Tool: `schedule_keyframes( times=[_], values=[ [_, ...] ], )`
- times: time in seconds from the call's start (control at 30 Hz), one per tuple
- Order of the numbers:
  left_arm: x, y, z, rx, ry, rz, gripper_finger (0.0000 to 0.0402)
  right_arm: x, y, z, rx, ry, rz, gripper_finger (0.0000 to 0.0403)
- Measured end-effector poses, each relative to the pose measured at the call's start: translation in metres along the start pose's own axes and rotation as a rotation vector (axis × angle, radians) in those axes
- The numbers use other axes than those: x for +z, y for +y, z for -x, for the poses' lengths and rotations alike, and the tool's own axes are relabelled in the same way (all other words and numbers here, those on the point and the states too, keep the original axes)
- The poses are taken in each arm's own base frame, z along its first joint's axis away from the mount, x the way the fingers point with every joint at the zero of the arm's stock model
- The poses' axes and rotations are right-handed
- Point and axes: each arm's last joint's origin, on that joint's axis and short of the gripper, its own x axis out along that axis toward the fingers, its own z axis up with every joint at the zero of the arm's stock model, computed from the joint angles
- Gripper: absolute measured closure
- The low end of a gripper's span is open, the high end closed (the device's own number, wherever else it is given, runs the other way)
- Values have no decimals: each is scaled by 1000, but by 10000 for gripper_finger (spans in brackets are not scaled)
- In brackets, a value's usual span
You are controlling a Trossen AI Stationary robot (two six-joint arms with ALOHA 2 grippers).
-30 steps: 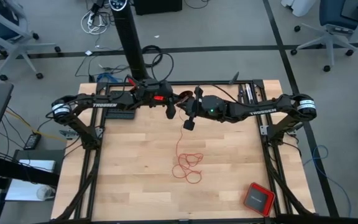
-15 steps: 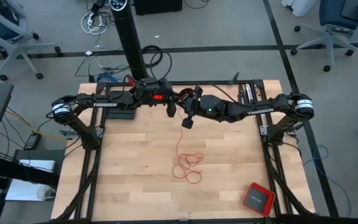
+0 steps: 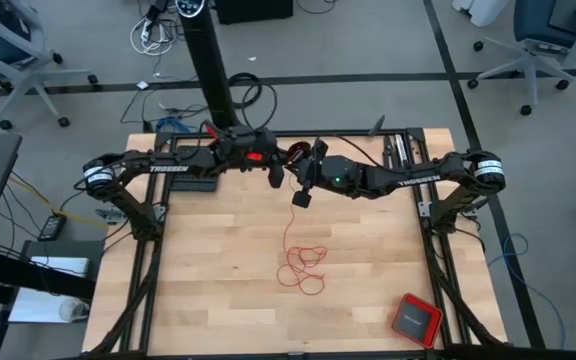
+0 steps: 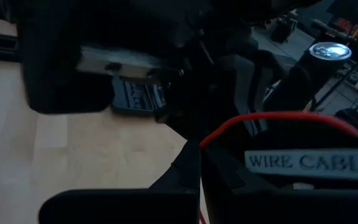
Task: Coil cords
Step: Coil the red wire onto the spool
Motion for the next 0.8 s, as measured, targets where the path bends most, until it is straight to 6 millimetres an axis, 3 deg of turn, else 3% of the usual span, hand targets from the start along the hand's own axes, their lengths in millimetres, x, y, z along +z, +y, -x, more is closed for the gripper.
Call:
schedule_keyframes(
  times=[0.23,0.37,0.57,0.8],
  values=[
    [0,2,0,55,-5,-24,400,1,3,1,36,-9,11,403],
    [1,2,0,76,-17,54,400,-6,7,-2,54,28,43,403],
    [4,1,0,32,-49,146,400,-13,-1,-2,-122,128,51,403],
    [9,-2,1,-62,-84,142,400,-14,0,-2,-118,144,47,385]
  ],
)
